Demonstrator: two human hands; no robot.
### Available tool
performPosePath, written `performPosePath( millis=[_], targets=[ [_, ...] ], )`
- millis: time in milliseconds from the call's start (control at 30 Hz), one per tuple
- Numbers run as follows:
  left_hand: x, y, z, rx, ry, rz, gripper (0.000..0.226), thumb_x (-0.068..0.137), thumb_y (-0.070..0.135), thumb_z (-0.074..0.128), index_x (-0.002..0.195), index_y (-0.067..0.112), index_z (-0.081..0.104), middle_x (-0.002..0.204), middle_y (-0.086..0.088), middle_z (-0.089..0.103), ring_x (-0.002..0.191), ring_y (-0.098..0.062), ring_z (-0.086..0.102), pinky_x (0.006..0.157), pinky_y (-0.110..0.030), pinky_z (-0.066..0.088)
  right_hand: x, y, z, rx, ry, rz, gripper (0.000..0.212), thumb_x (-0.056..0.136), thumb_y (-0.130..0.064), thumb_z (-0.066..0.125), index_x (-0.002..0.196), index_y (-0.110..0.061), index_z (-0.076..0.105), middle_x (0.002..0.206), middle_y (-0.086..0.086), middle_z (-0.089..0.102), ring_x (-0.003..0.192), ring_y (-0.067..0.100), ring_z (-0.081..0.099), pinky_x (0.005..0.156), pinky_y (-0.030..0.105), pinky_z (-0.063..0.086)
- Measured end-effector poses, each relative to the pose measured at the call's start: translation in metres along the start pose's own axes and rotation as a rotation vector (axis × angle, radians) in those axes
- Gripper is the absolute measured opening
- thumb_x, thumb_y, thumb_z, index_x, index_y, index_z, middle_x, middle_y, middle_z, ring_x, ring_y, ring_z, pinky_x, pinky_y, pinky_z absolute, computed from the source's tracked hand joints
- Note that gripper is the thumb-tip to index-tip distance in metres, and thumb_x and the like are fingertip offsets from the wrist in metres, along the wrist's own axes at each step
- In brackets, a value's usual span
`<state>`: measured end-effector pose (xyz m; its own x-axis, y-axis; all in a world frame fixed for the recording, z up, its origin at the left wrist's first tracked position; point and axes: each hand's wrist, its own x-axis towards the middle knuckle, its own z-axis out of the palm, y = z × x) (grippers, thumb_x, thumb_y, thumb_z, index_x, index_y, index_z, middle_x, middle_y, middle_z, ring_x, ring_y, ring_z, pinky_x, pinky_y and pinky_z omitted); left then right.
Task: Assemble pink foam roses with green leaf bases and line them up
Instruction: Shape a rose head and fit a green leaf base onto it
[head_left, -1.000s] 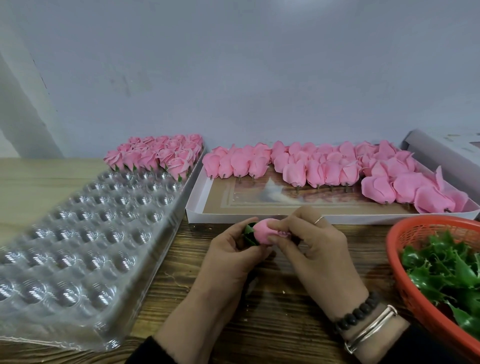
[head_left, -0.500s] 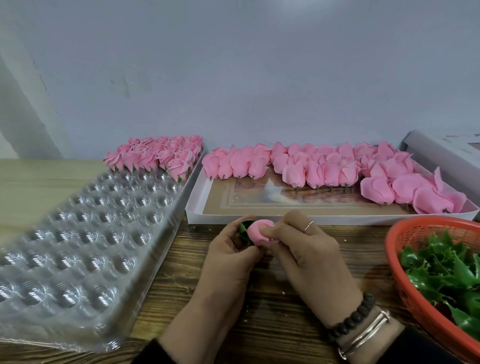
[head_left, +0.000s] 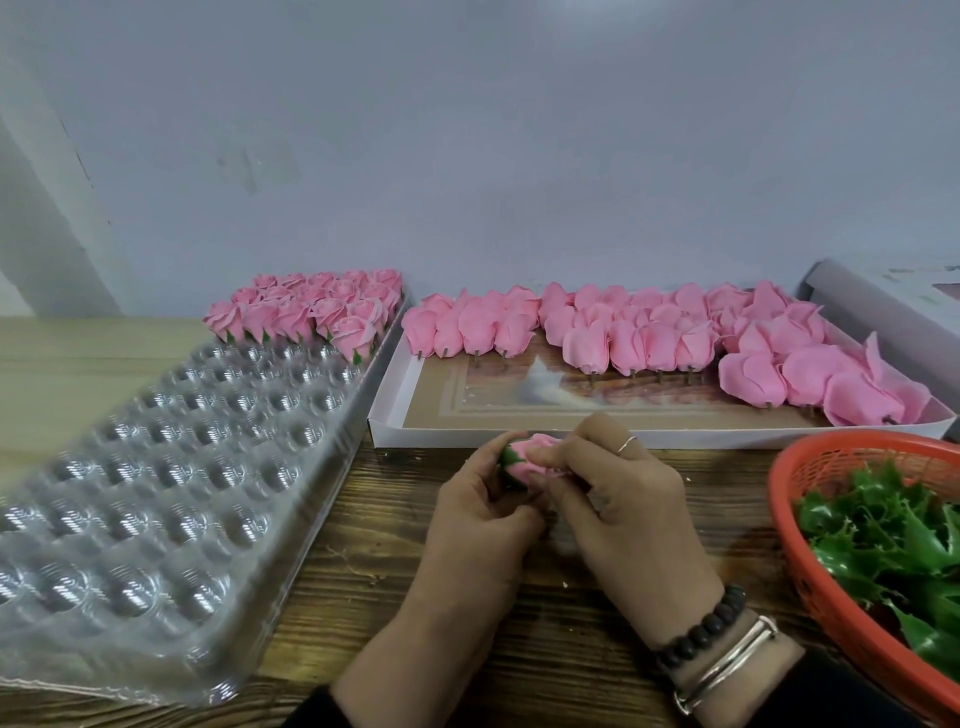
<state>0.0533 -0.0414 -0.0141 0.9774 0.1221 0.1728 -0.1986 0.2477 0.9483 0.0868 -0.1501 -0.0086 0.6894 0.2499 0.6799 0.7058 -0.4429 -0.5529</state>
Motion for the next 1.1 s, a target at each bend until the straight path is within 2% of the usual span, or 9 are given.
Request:
performPosePath(
  millis=[167, 333, 433, 567, 667, 767, 867, 967, 1100],
  targets=[
    [0.002, 0.005, -0.007, 0.142, -0.058, -0.033, 0.049, 0.078, -0.021, 0.049, 0.111, 0.013, 0.061, 0.097, -0.01, 0.071, 0.087, -0.015, 0.065, 0.077, -0.023, 0.053, 0.002, 0.0, -0.002, 0.042, -0.012, 0.008, 0.012, 0.076, -0.014, 0.065, 0.084, -0.009, 0.073, 0.077, -0.011, 0.051, 0.076, 0.0, 0.052, 0.07, -0.002, 0.037],
    [0.005, 0.004, -0.015, 0.728, 0.061, 0.062, 0.04, 0.073, 0.008, 0.071, 0.103, 0.028, 0.053, 0.1, 0.002, 0.062, 0.088, -0.011, 0.061, 0.076, -0.025, 0.05, 0.0, -0.003, -0.001, 0.074, -0.029, -0.058, 0.013, 0.079, -0.012, 0.064, 0.088, -0.009, 0.072, 0.08, -0.008, 0.052, 0.078, -0.003, 0.053, 0.074, -0.003, 0.036],
    [0.006, 0.004, -0.016, 0.924, 0.104, 0.138, 0.028, 0.074, 0.015, 0.07, 0.094, 0.022, 0.053, 0.092, 0.003, 0.059, 0.082, -0.011, 0.055, 0.066, -0.017, 0.042, -0.002, -0.007, -0.001, 0.078, -0.061, -0.115, 0.011, 0.082, -0.011, 0.062, 0.088, -0.008, 0.071, 0.081, -0.002, 0.056, 0.076, 0.002, 0.055, 0.073, 0.005, 0.042],
    [0.006, 0.007, -0.014, 0.963, 0.023, 0.143, 0.008, 0.075, 0.012, 0.065, 0.08, 0.012, 0.058, 0.076, 0.001, 0.062, 0.075, -0.014, 0.055, 0.063, -0.023, 0.043, -0.002, -0.01, -0.005, 0.06, -0.175, -0.173, 0.014, 0.088, -0.011, 0.054, 0.083, -0.007, 0.066, 0.082, 0.001, 0.055, 0.073, 0.015, 0.056, 0.069, 0.025, 0.048],
    [0.001, 0.009, -0.007, 0.798, -0.019, 0.07, 0.008, 0.078, -0.001, 0.059, 0.081, 0.006, 0.063, 0.077, -0.007, 0.067, 0.072, -0.012, 0.061, 0.062, -0.02, 0.05, 0.0, -0.014, -0.006, 0.016, -0.244, -0.202, 0.021, 0.089, -0.016, 0.044, 0.081, -0.008, 0.062, 0.083, 0.0, 0.052, 0.073, 0.014, 0.052, 0.069, 0.024, 0.045],
    [0.0, 0.015, -0.006, 0.621, -0.118, 0.013, 0.028, 0.079, -0.011, 0.056, 0.068, 0.014, 0.061, 0.061, 0.008, 0.067, 0.058, 0.005, 0.059, 0.051, -0.007, 0.042, 0.001, -0.014, -0.007, 0.026, -0.261, -0.211, 0.019, 0.087, -0.015, 0.044, 0.083, -0.007, 0.061, 0.084, -0.002, 0.053, 0.076, 0.011, 0.05, 0.071, 0.018, 0.042],
    [0.001, 0.016, -0.009, 0.392, -0.206, -0.038, 0.019, 0.083, -0.001, 0.06, 0.07, 0.012, 0.065, 0.066, 0.004, 0.068, 0.064, -0.002, 0.063, 0.058, -0.014, 0.048, 0.0, -0.014, -0.007, 0.146, -0.168, -0.172, 0.024, 0.088, -0.019, 0.044, 0.108, -0.016, 0.056, 0.096, -0.008, 0.056, 0.084, 0.001, 0.053, 0.076, 0.01, 0.041],
    [0.003, 0.015, -0.01, -0.045, -0.088, -0.157, 0.011, 0.078, 0.015, 0.067, 0.084, 0.005, 0.068, 0.083, -0.015, 0.068, 0.079, -0.024, 0.064, 0.071, -0.032, 0.054, 0.0, -0.01, -0.005, 0.225, 0.013, -0.076, 0.03, 0.088, -0.019, 0.045, 0.118, -0.023, 0.045, 0.1, -0.003, 0.055, 0.084, 0.004, 0.054, 0.076, 0.007, 0.042],
    [0.009, 0.013, -0.006, -0.329, 0.147, -0.211, 0.026, 0.068, 0.024, 0.066, 0.091, 0.012, 0.071, 0.1, -0.012, 0.069, 0.098, -0.023, 0.059, 0.095, -0.038, 0.04, -0.001, -0.005, 0.001, 0.177, 0.068, 0.027, 0.03, 0.073, -0.007, 0.058, 0.097, -0.022, 0.047, 0.09, -0.01, 0.052, 0.085, -0.005, 0.052, 0.075, 0.003, 0.039]
  ],
)
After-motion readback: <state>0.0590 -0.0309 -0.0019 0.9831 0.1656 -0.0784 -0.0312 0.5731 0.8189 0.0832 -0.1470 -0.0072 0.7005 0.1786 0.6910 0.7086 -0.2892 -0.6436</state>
